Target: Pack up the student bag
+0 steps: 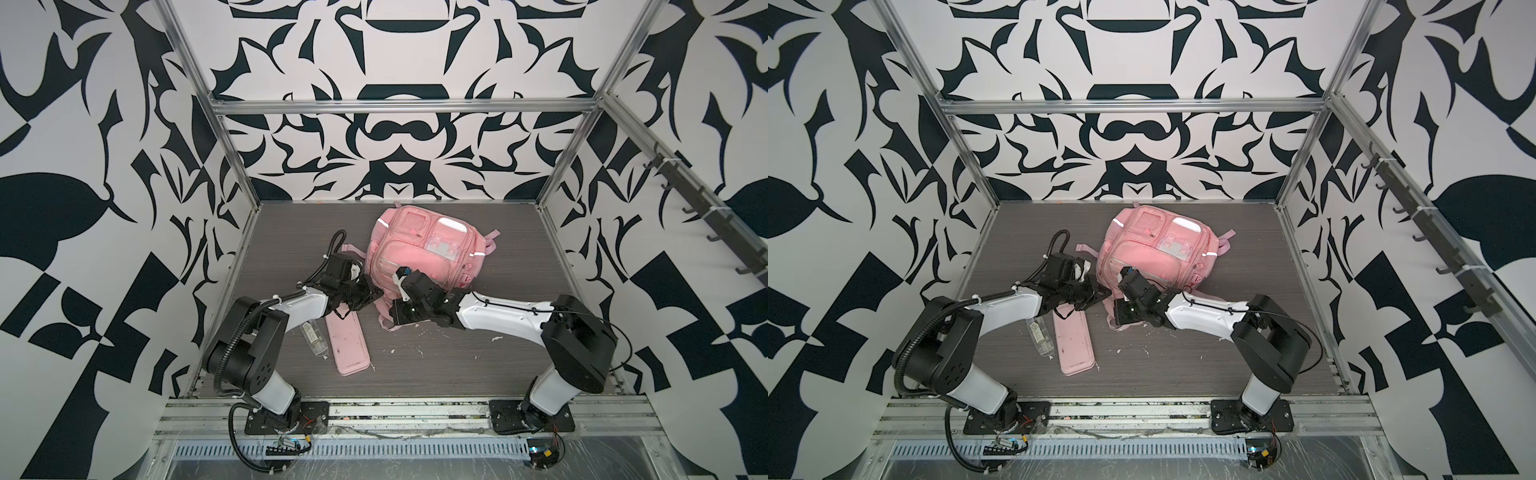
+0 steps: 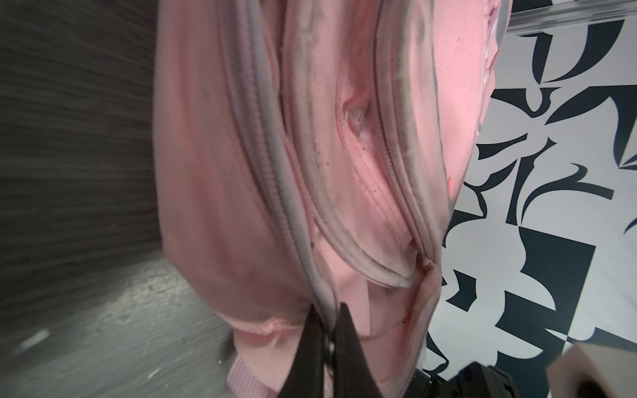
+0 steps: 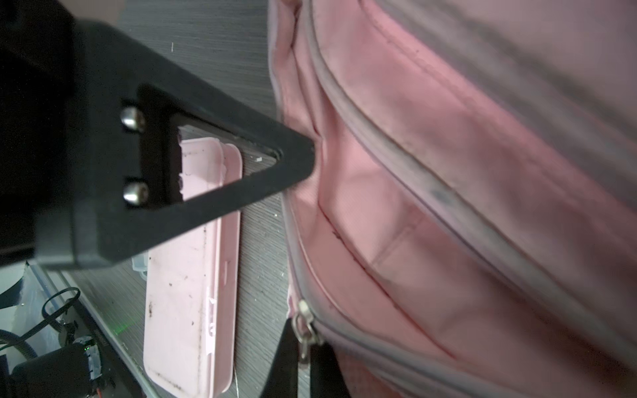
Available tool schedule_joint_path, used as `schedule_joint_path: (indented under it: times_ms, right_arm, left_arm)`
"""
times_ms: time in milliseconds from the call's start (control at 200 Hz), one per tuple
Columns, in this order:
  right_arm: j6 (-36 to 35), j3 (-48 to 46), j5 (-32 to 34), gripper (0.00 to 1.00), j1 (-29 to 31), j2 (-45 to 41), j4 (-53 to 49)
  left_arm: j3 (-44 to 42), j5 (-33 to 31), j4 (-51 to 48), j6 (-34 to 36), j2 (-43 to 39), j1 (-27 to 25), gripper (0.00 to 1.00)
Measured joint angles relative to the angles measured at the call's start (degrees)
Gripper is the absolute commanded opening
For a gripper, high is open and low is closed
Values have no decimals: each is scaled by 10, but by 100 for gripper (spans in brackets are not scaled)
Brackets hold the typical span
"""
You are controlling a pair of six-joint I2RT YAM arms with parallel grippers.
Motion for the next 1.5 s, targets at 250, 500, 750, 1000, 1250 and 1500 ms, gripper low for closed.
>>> schedule_joint_path:
  times_ms: [250,500,750,1000,1250,1500]
  right_arm:
    - [-10,-73,-9,0,-41,-90,-14]
    - [-25,-125,-22,0,-97,-161,-55]
    - [-19,-125,-35,0,-92,-140,-46]
    - [-12,-97,-34,0,-63,-90,-38]
    - [-10,-49,-37,0,-45,-47,-24]
    - [-11,-19,-42,0,-44,-20,-22]
  left_arm:
    - [0,23,-20,19,-19,50,4]
    - [0,15,-30,35,-22,90,5]
    - [13,12,-39,40,-7,92,17]
    - [56,14,-43,51,-5,98,56]
    - [50,16,-72,47,-51,86,60]
    - [2,9,-84,23,-120,24,60]
